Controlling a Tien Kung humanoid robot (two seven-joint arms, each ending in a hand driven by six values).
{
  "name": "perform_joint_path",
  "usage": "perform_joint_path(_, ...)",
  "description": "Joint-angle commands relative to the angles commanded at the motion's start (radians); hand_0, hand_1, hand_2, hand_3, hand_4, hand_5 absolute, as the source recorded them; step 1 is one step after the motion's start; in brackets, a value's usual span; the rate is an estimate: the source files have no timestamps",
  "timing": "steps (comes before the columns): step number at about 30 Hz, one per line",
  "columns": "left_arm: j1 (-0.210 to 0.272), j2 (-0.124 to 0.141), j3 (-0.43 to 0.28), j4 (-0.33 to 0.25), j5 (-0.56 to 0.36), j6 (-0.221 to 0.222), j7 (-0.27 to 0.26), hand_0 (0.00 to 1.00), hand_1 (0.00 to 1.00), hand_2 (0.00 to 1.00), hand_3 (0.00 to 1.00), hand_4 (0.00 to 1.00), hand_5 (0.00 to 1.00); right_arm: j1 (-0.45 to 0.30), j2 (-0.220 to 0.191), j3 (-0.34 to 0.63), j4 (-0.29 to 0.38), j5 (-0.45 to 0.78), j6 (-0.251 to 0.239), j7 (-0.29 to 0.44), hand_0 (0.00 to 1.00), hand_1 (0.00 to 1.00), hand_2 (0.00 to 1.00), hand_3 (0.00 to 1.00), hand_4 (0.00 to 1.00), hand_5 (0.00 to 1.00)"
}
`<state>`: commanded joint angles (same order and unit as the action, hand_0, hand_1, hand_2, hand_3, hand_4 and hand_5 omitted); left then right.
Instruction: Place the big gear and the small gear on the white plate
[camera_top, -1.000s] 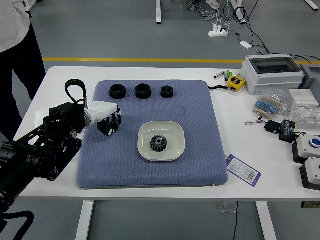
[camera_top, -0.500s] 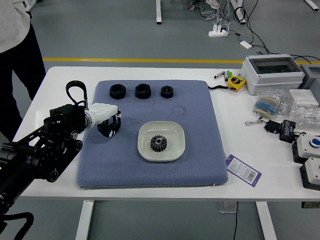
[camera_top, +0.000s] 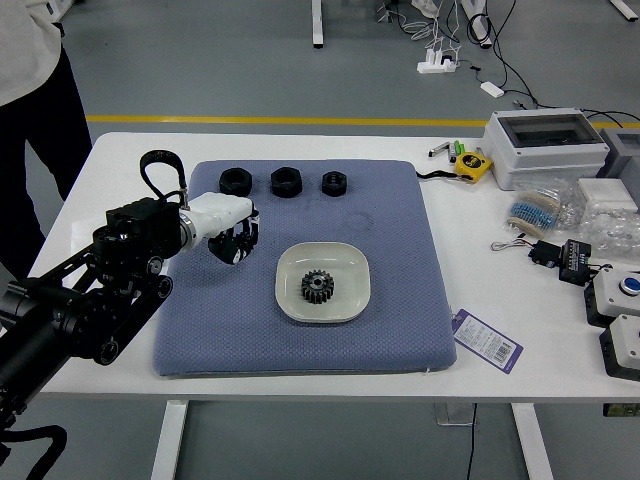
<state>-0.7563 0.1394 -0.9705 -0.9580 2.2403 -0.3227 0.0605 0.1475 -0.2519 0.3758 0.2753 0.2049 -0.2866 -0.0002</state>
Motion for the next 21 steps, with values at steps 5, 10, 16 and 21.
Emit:
perform_joint_path(5,0.004,-0.008,0.026,-0.075,-0.023,0.001,0.005,0.320,0.408,0.448,0.472,0.462,0.002,-0.002,0.000,0.000,0.000,-0.001,0.000,0.000,0.653,0.658,0.729,0.575,0.836,0.680)
perform_joint_path(10,-0.003,-0.012,0.097,-0.110,-0.068,0.024,-0.003,0.323,0.412,0.453,0.479,0.465,0.002,-0.003,0.000,0.001,0.000,-0.001,-0.001,-0.001,0.653,0.657,0.729,0.575,0.836,0.680)
perform_joint_path(16,-0.013,-0.032,0.145,-0.070,-0.087,0.074,-0.025,0.359,0.467,0.503,0.528,0.545,0.002,0.001,-0.001,-0.002,0.000,0.004,0.000,0.001,0.653,0.658,0.729,0.575,0.836,0.681)
perform_joint_path(21,-0.019,-0.045,0.156,-0.034,-0.088,0.119,-0.037,0.383,0.498,0.531,0.559,0.703,0.002,0.004,-0.001,-0.003,0.000,0.007,0.000,0.003,0.653,0.658,0.728,0.575,0.837,0.680)
